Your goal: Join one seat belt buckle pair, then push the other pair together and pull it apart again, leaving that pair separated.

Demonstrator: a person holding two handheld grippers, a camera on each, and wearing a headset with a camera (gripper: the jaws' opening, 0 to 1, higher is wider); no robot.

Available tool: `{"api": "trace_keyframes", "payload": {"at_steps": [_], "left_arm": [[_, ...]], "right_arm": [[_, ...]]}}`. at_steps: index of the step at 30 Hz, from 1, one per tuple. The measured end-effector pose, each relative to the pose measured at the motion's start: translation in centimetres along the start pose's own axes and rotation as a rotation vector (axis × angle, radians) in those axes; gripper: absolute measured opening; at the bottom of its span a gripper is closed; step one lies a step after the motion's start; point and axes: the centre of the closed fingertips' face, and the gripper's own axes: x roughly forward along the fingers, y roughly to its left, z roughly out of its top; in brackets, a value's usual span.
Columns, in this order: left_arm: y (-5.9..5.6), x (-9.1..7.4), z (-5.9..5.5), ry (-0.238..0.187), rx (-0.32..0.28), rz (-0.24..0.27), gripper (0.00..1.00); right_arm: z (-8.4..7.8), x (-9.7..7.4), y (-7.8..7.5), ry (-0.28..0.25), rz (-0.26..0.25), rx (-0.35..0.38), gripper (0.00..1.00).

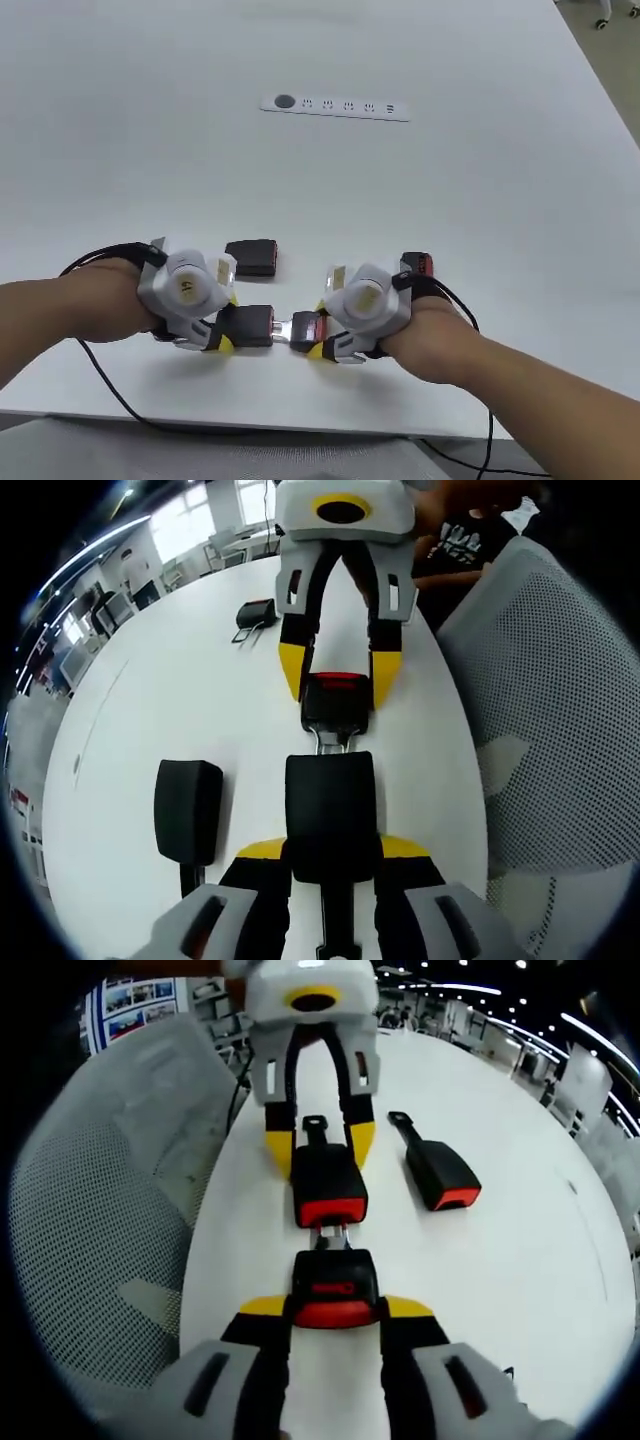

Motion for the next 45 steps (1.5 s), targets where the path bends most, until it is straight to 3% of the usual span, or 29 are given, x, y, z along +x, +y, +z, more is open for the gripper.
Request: {"api": "trace_keyframes", "payload": {"at_steps": [5,20,21,31,36,45], "left_arm": [[0.0,0.1,0.0,0.01,-0.003,-0.012,0.33],[0.0,0.1,0.0,-0.013,0.011,-0.007,0.32],[0.1,0.0,-0.1,-0.011,-0.001,-0.002,0.32],[0.1,-0.1,0.0,-0.026,-0.009,0.005,0.33],[0.1,-0.1,0.0,-0.032,-0.008,0.009,0.33],[0.0,0.1,0.1,-0.022,-0.023,0.005,0.33]], "right_arm": [[0.4,0.4,0.0,-0.008,-0.003,0.008,0.34],[2.0,1.4,0.2,-0.009,-0.023,0.002,0.32],[1.7,1.3,0.1,0.011,-0.032,0.018,0.32],[1.8,1.4,0.2,0.009,-0.028,0.027,0.33],[1.6,1.1,0.1,0.032,-0.026,-0.03,0.32],[1.3,0.9,0.1,0.022,-0.008,-0.017,0.33]]}}
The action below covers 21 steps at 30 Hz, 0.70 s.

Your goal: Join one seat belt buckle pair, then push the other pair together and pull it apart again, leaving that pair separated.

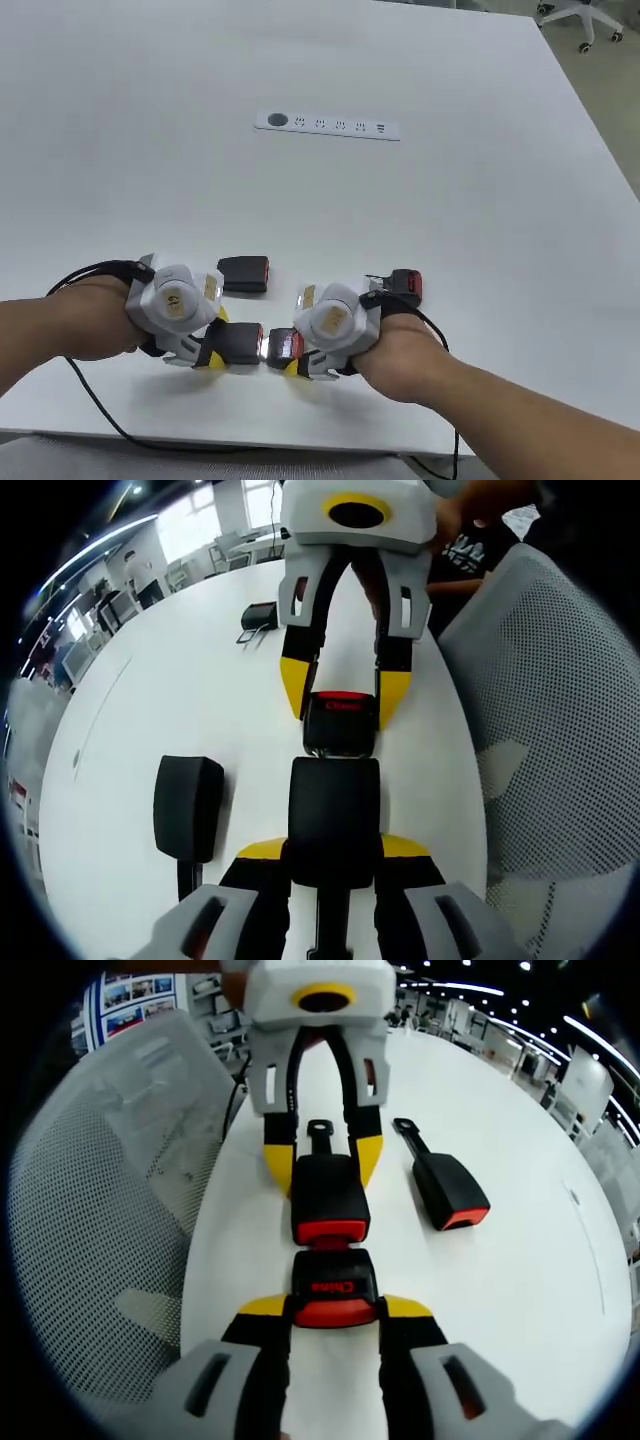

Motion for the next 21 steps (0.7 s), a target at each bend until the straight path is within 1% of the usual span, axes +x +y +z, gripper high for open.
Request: {"api": "trace_keyframes", "payload": {"at_steps": [5,6,9,10,11,12,13,14,16,18,21], "left_arm": [[-0.1,0.0,0.0,0.012,-0.005,0.0,0.34],[-0.1,0.0,0.1,0.013,0.013,0.002,0.34],[-0.1,0.0,0.1,0.013,0.003,0.013,0.34],[-0.1,-0.1,0.1,0.008,-0.007,0.018,0.34],[-0.1,0.0,0.1,-0.003,-0.035,0.026,0.35],[-0.1,0.0,0.1,-0.02,-0.078,0.032,0.35],[-0.3,-0.1,0.0,-0.034,-0.103,0.027,0.35],[-0.4,-0.2,-0.3,-0.024,-0.07,0.016,0.35],[-0.5,-0.2,-0.2,-0.028,-0.086,0.026,0.35],[-0.6,-0.5,-0.2,-0.02,-0.075,0.037,0.35],[-0.4,-1.2,0.4,-0.038,-0.068,0.052,0.35]], "right_arm": [[0.0,0.0,0.1,-0.024,0.005,-0.034,0.34],[0.0,0.0,0.1,-0.024,0.006,-0.03,0.34],[0.1,0.0,0.1,-0.023,0.008,-0.022,0.34],[0.1,0.0,0.1,-0.02,0.007,-0.021,0.35],[0.1,0.1,0.1,-0.02,0.008,-0.02,0.35],[0.1,0.1,0.1,-0.019,0.008,-0.025,0.35],[0.2,0.0,0.0,-0.02,0.007,-0.055,0.35],[0.2,0.0,0.2,-0.017,0.012,-0.05,0.36],[0.3,-0.1,0.5,-0.017,0.018,-0.055,0.36],[0.4,-0.4,0.7,-0.024,0.019,-0.057,0.36],[1.0,-1.2,0.8,-0.048,0.017,-0.031,0.37]]}}
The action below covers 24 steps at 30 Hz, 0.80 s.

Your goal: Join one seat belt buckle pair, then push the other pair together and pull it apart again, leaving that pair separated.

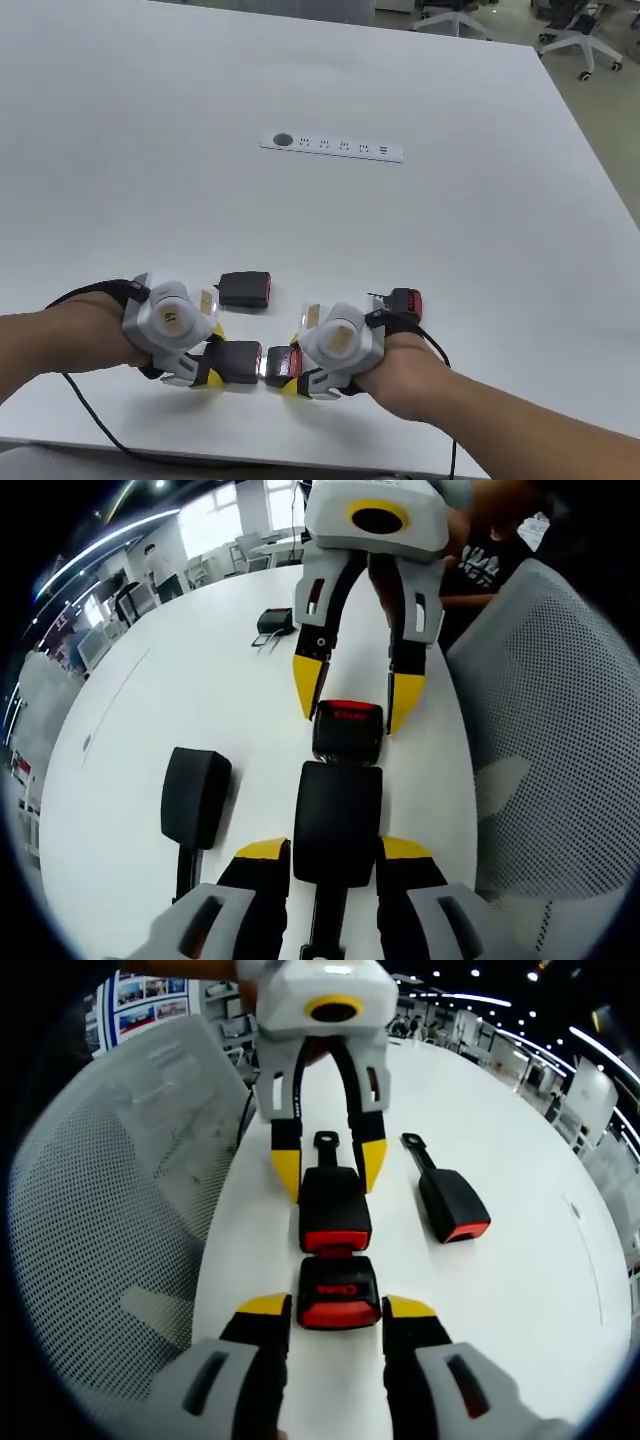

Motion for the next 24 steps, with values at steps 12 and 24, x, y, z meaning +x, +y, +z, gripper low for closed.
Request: {"api": "trace_keyframes", "payload": {"at_steps": [12,24], "left_arm": [[3.8,-2.9,3.1,-0.039,0.06,0.088,0.42],[8.4,-1.5,3.3,-0.019,0.053,0.129,0.48]], "right_arm": [[0.3,-3.2,-2.3,-0.028,-0.053,-0.023,0.36],[-6.9,-6.6,-8.0,0.085,-0.133,0.02,0.36]]}}
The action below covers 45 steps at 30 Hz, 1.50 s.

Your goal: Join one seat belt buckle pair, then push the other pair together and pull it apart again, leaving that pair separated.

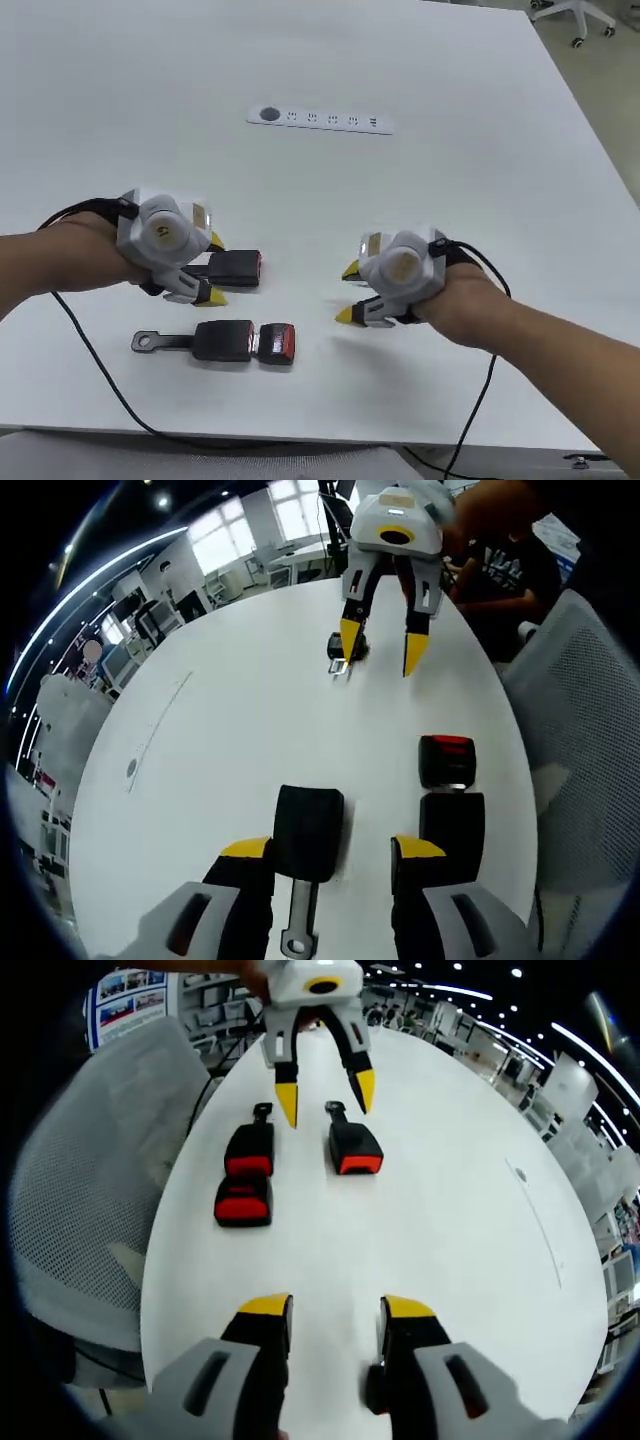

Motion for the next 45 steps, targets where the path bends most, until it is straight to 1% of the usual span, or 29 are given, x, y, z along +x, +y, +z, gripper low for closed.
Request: {"api": "trace_keyframes", "payload": {"at_steps": [4,5,7,8,10,11,12,14,16,17,19,20,21,22,23,24,25,26,27,28,29,30,32,33,40,45], "left_arm": [[0.9,0.5,-0.3,0.008,-0.002,-0.013,0.48],[1.2,0.7,-0.5,0.007,-0.018,-0.018,0.48],[1.9,1.1,-1.0,0.015,-0.039,-0.014,0.48],[2.0,1.2,-1.2,0.018,-0.038,-0.015,0.48],[1.8,1.6,-1.5,0.03,-0.011,-0.033,0.48],[1.7,1.7,-1.6,0.04,0.027,-0.041,0.48],[1.6,1.9,-1.9,0.061,0.065,-0.052,0.48],[1.5,2.3,-1.9,0.058,0.048,-0.059,0.48],[1.5,2.4,-2.0,0.059,0.048,-0.065,0.48],[1.5,2.5,-2.1,0.063,0.045,-0.07,0.48],[1.6,2.8,-2.4,0.068,0.045,-0.079,0.46],[1.7,3.0,-2.6,0.078,0.04,-0.082,0.45],[1.7,3.1,-2.8,0.091,0.043,-0.085,0.42],[1.6,3.0,-3.0,0.101,0.052,-0.101,0.39],[1.7,3.1,-2.6,0.085,0.036,-0.095,0.35],[1.8,3.1,-2.6,0.09,0.041,-0.089,0.34],[1.7,3.1,-2.5,0.09,0.042,-0.094,0.33],[1.5,3.1,-2.5,0.091,0.044,-0.099,0.33],[1.5,3.0,-2.6,0.094,0.047,-0.096,0.33],[1.4,2.9,-2.6,0.093,0.055,-0.096,0.33],[1.3,3.0,-2.6,0.09,0.055,-0.094,0.33],[1.3,2.9,-2.6,0.089,0.056,-0.092,0.33],[1.2,2.9,-2.7,0.085,0.064,-0.088,0.33],[1.2,2.9,-2.7,0.085,0.061,-0.086,0.33],[1.3,3.0,-2.8,0.096,0.058,-0.09,0.33],[1.4,3.0,-2.8,0.095,0.056,-0.09,0.32]], "right_arm": [[-2.4,-1.0,-1.9,0.03,-0.031,0.043,0.36],[-3.3,-1.1,-2.5,0.05,-0.044,0.057,0.36],[-4.0,-1.3,-3.0,0.056,-0.057,0.059,0.37],[-4.2,-1.4,-3.2,0.062,-0.059,0.064,0.37],[-4.8,-1.7,-3.4,0.068,-0.064,0.064,0.38],[-5.0,-1.8,-3.5,0.07,-0.064,0.063,0.38],[-5.5,-1.8,-3.7,0.078,-0.064,0.06,0.38],[-6.6,-2.0,-4.0,0.101,-0.064,0.058,0.39],[-7.4,-2.1,-4.2,0.117,-0.063,0.069,0.39],[-8.0,-2.1,-4.4,0.127,-0.055,0.081,0.39],[-8.6,-1.9,-4.6,0.14,-0.04,0.083,0.39],[-9.0,-1.8,-4.5,0.162,-0.022,0.081,0.38],[-8.9,-1.6,-4.4,0.168,-0.005,0.073,0.36],[-8.9,-1.5,-4.2,0.174,0.018,0.055,0.35],[-9.2,-1.4,-4.2,0.194,0.02,0.047,0.34],[-8.8,-1.2,-4.5,0.174,0.02,0.062,0.31],[-8.9,-1.2,-4.6,0.181,0.021,0.06,0.26],[-9.1,-1.1,-4.5,0.192,0.033,0.051,0.19],[-9.2,-1.2,-3.8,0.19,0.065,0.101,0.16],[-8.7,-1.0,-3.7,0.148,0.087,0.095,0.13],[-8.9,-1.1,-4.0,0.153,0.08,0.097,0.13],[-9.0,-1.1,-3.9,0.149,0.086,0.098,0.13],[-8.9,-1.1,-3.8,0.146,0.084,0.078,0.15],[-8.9,-1.1,-3.9,0.145,0.081,0.078,0.16],[-8.8,-1.0,-3.9,0.144,0.086,0.085,0.15],[-8.7,-1.0,-3.9,0.151,0.079,0.071,0.13]]}}
